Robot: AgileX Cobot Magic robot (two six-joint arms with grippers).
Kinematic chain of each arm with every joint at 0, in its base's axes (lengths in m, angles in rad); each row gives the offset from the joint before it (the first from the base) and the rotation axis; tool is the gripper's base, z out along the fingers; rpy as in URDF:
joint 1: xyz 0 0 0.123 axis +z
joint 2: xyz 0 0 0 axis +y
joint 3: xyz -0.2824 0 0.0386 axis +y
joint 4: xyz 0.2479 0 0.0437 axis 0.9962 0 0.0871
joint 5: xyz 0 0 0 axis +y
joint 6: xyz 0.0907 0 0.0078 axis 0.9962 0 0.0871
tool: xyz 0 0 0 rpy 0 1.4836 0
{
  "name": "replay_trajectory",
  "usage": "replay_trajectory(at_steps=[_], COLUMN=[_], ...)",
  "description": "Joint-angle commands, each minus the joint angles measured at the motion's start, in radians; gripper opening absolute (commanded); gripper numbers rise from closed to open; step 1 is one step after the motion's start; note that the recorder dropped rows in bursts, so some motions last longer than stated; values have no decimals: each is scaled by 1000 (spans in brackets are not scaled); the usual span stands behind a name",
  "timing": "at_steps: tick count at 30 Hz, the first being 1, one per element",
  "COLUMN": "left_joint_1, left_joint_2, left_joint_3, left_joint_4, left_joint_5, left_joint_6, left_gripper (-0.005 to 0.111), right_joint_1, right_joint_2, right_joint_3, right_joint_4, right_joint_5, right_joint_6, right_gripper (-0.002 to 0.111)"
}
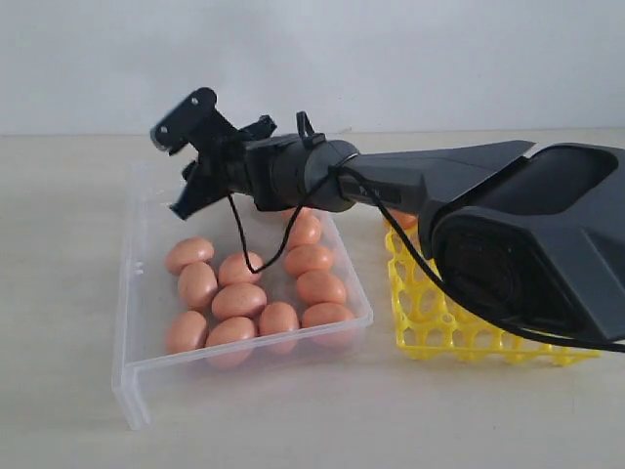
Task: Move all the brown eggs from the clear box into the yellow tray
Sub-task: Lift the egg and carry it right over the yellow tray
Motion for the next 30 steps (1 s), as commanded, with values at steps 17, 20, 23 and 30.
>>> replay_trajectory(at_steps=[17, 20, 23, 30], left_joint_1=[-6, -6, -6, -6], left_joint_2=[-1, -1, -1, -1], left_joint_3=[4, 4, 4, 4], left_joint_4=[-2, -2, -2, -2], left_joint_5=[-3, -3, -3, -3], left_joint_6=[-5, -5, -5, -5], left_gripper=[4, 4, 4, 4], right_joint_1=[101, 106, 106, 106], right_joint_2=[-16, -27, -42, -121], right_joint_3=[178, 178, 178, 184], right_joint_4=[-472, -476, -476, -606], right_joint_5=[-385, -371, -369, -314], right_joint_6=[361, 449, 509, 948], right_gripper=[0, 0, 0, 0])
